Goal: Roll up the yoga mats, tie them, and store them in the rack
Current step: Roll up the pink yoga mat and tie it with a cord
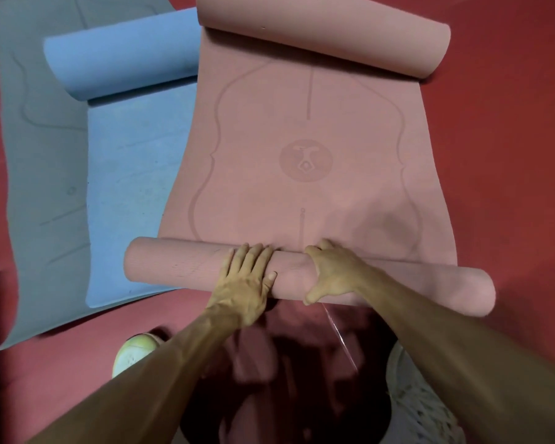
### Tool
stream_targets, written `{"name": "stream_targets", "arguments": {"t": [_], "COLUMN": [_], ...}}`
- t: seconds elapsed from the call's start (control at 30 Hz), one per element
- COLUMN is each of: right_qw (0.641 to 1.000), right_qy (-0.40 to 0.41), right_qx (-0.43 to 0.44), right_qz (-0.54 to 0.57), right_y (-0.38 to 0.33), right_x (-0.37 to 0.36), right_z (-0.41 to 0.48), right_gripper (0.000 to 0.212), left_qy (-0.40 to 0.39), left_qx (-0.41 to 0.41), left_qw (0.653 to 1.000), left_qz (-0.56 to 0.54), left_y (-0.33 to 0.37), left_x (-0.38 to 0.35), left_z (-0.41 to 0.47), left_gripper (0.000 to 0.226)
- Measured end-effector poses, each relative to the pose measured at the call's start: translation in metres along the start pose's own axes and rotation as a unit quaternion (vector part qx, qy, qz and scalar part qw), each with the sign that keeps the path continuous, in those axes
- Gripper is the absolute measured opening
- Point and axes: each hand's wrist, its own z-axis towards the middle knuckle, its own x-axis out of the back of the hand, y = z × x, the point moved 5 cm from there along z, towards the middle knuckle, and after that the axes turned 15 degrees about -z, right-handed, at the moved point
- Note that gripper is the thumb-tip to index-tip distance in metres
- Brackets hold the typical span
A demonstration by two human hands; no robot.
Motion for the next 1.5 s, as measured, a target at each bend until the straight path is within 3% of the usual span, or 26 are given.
{"name": "stream_targets", "arguments": {"t": [0.03, 0.13, 0.27, 0.43, 0.57, 0.87, 1.07, 1.2, 1.33, 1.43, 1.5], "right_qw": [1.000, 0.992, 0.978, 0.942, 0.922, 0.932, 0.933, 0.942, 0.961, 0.974, 0.982], "right_qy": [0.014, 0.095, 0.168, 0.289, 0.334, 0.294, 0.271, 0.241, 0.206, 0.162, 0.125], "right_qx": [0.005, 0.013, 0.008, -0.033, -0.009, -0.076, -0.093, -0.088, -0.072, -0.060, -0.042], "right_qz": [-0.027, -0.078, -0.125, -0.168, -0.198, -0.199, -0.216, -0.216, -0.168, -0.143, -0.136], "right_y": [0.003, 0.001, 0.000, -0.003, 0.004, 0.014, 0.024, 0.027, 0.032, 0.033, 0.033], "right_x": [-0.005, -0.002, -0.003, -0.016, -0.026, -0.016, -0.008, 0.007, 0.023, 0.027, 0.024], "right_z": [0.002, 0.000, -0.003, -0.015, -0.022, -0.003, 0.013, 0.020, 0.023, 0.019, 0.012], "right_gripper": [0.090, 0.095, 0.099, 0.102, 0.107, 0.119, 0.122, 0.106, 0.090, 0.093, 0.096], "left_qy": [0.016, -0.068, -0.098, -0.096, -0.089, -0.106, -0.081, -0.075, -0.077, -0.086, -0.088], "left_qx": [-0.031, 0.012, 0.028, 0.029, 0.010, 0.047, 0.035, 0.047, 0.007, 0.027, 0.033], "left_qw": [0.999, 0.997, 0.995, 0.995, 0.996, 0.993, 0.996, 0.995, 0.994, 0.995, 0.994], "left_qz": [0.022, 0.029, 0.015, 0.011, 0.019, -0.021, 0.029, 0.044, 0.080, 0.050, 0.046], "left_y": [0.004, 0.002, 0.000, 0.004, 0.006, -0.001, 0.006, 0.007, 0.004, 0.006, 0.010], "left_x": [0.002, 0.000, 0.005, 0.013, 0.021, 0.028, 0.031, 0.032, 0.037, 0.042, 0.040], "left_z": [0.002, 0.014, 0.032, 0.052, 0.070, 0.117, 0.120, 0.120, 0.107, 0.099, 0.086], "left_gripper": [0.079, 0.081, 0.054, 0.050, 0.048, 0.051, 0.051, 0.057, 0.085, 0.056, 0.048]}}
